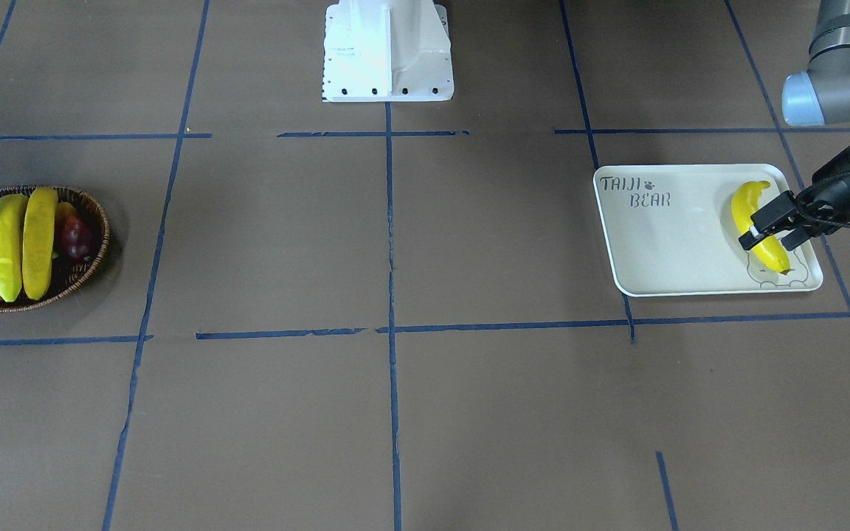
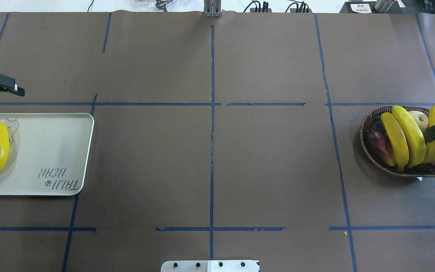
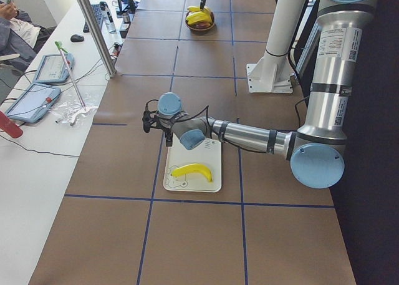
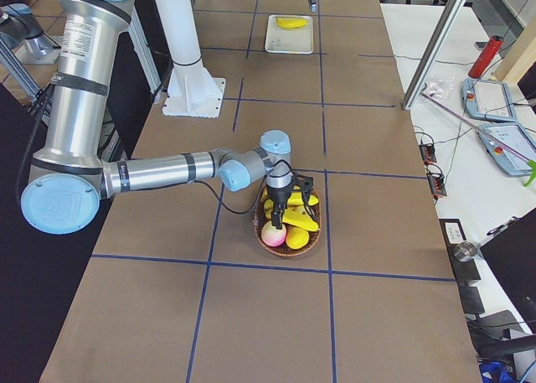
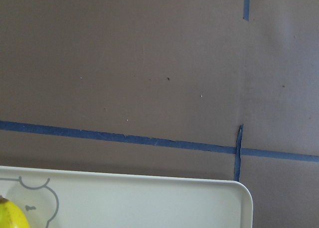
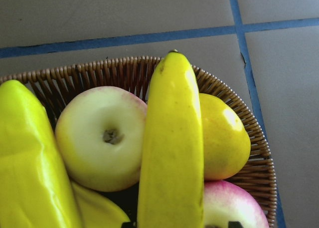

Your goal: Transfer all bananas from basket to plate

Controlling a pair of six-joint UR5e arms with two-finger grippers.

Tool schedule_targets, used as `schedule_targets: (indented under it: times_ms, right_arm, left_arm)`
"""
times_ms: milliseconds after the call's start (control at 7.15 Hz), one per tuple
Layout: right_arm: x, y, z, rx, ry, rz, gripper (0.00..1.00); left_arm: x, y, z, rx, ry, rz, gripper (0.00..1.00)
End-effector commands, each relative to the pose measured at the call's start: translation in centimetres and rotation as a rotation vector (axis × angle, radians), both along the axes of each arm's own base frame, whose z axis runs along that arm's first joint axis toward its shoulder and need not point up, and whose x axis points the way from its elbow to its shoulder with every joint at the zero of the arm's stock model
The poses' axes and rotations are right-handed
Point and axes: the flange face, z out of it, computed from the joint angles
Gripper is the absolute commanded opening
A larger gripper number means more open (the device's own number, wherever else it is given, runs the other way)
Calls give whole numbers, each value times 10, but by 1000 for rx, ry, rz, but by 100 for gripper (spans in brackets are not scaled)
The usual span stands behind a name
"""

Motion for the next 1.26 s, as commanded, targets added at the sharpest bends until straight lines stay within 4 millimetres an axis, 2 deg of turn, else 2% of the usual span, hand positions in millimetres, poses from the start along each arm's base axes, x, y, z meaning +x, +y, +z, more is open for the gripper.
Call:
schedule_targets:
  times_ms: [0,140,280,420,560,700,840,980,1120]
  right_arm:
    - [-3,-1,-2,2,-1,-4,33]
    - [-3,-2,-5,8,-4,-5,12]
    - [0,-1,-11,21,-9,-5,3]
    - [8,-1,-20,36,-17,3,1]
    - [23,-4,-19,51,-9,7,0]
    - [46,-2,-16,78,13,-22,0]
    - [73,-1,-24,98,54,-76,0]
    - [94,-2,-47,108,84,-118,0]
    - [92,-14,-79,133,72,-117,0]
  left_arm:
    - [0,0,0,0,0,0,100]
    - [0,0,0,0,0,0,100]
    - [1,-1,-1,1,1,1,100]
    - [1,-1,-1,1,1,1,100]
    - [1,-1,0,-2,1,1,100]
    - [2,-1,-2,1,3,3,100]
    - [1,-1,-1,-3,3,2,100]
    - [2,-1,-2,-2,4,2,100]
    - [3,-4,-7,0,7,0,100]
